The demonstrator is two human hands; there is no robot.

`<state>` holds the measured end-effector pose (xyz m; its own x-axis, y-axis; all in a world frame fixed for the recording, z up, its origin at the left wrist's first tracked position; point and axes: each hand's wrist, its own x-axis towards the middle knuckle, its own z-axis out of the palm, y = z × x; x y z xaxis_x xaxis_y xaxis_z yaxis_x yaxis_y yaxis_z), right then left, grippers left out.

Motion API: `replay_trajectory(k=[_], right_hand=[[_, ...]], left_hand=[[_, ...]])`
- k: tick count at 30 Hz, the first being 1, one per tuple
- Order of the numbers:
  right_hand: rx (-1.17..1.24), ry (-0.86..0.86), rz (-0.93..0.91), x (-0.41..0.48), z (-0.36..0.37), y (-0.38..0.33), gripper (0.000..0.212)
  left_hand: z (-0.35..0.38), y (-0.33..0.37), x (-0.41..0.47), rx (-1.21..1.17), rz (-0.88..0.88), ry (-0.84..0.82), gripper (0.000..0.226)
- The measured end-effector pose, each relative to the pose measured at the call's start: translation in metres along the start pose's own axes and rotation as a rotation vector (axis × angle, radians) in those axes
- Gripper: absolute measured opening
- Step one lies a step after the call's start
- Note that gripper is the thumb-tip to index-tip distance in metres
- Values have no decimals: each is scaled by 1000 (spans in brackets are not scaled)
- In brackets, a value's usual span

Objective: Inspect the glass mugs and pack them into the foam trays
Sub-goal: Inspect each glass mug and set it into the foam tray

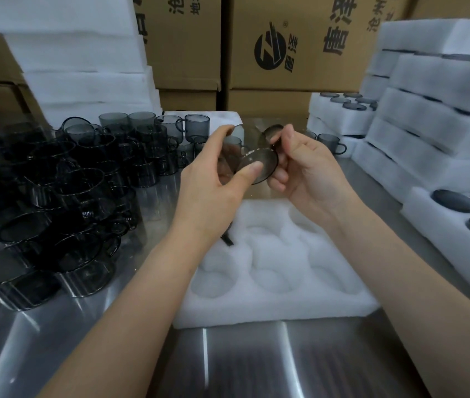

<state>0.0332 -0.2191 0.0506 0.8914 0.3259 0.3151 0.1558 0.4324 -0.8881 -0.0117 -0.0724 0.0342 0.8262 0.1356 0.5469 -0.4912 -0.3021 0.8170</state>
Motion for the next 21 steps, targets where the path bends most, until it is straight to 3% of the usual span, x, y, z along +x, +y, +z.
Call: replay_trajectory(k=[8,12,14,21], right_hand=[[16,118,180,2,0,-3,51],[-43,23,160,1,0,-2,45],[-90,-38,135,-1,1,-1,51],[-218,-23,77,-5,5,2,39]], left_hand=[[0,0,-3,47,82,-87,76],[-3,1,-2,69,117,-59,61],[-3,1,-1,47,73,-46,59],[-3,1,0,84,-26,-41,75]])
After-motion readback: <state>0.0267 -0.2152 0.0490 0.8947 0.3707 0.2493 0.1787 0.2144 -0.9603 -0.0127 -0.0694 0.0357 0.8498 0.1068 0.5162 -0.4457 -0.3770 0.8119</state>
